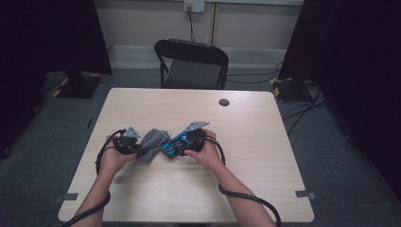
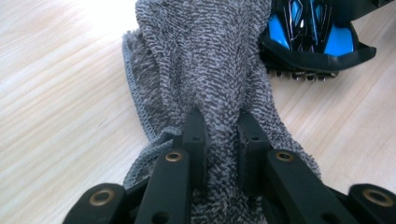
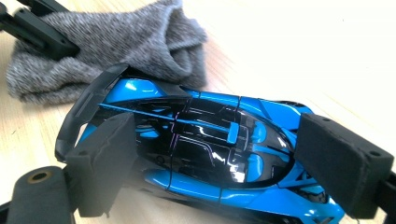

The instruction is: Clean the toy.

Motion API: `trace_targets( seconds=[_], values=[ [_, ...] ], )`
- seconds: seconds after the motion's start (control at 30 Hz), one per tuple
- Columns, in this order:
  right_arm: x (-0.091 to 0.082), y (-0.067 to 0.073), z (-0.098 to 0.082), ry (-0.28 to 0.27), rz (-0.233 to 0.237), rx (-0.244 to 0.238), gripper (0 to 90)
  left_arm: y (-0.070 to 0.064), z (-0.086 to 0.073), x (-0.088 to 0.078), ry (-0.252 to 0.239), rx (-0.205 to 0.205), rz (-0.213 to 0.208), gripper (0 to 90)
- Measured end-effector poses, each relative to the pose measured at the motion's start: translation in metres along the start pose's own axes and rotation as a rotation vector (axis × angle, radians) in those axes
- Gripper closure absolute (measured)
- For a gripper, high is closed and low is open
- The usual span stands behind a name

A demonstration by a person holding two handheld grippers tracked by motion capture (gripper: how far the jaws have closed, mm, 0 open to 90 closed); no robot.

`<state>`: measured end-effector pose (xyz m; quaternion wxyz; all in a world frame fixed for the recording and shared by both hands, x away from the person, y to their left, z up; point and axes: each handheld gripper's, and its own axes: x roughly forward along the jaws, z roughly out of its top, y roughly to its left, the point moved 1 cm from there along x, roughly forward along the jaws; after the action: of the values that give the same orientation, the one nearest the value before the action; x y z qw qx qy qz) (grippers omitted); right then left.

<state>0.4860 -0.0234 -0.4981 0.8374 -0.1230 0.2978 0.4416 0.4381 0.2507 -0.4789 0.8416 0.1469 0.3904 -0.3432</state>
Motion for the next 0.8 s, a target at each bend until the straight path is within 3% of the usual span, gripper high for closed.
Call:
trace_targets(
  seconds=[0.2,0.37,0.47,0.6,0.8],
  values=[
    [0.0,0.0,-0.001,-0.005,0.001,0.0,12.9,0.016,0.0,-0.018,-0.023,-0.036,0.064,77.5],
    [0.0,0.0,-0.001,-0.009,0.002,0.001,12.9,0.023,0.02,-0.02,-0.053,-0.028,0.105,77.4],
    [0.0,0.0,-0.001,-0.009,0.003,0.0,12.8,0.024,0.036,-0.01,-0.057,-0.016,0.122,77.3],
    [0.0,0.0,-0.002,-0.015,0.005,0.001,12.9,0.023,0.06,0.009,-0.065,-0.012,0.111,77.3],
    [0.0,-0.001,-0.001,-0.012,0.01,-0.003,12.8,0.016,0.091,0.039,-0.062,0.035,0.089,77.2]
  ],
)
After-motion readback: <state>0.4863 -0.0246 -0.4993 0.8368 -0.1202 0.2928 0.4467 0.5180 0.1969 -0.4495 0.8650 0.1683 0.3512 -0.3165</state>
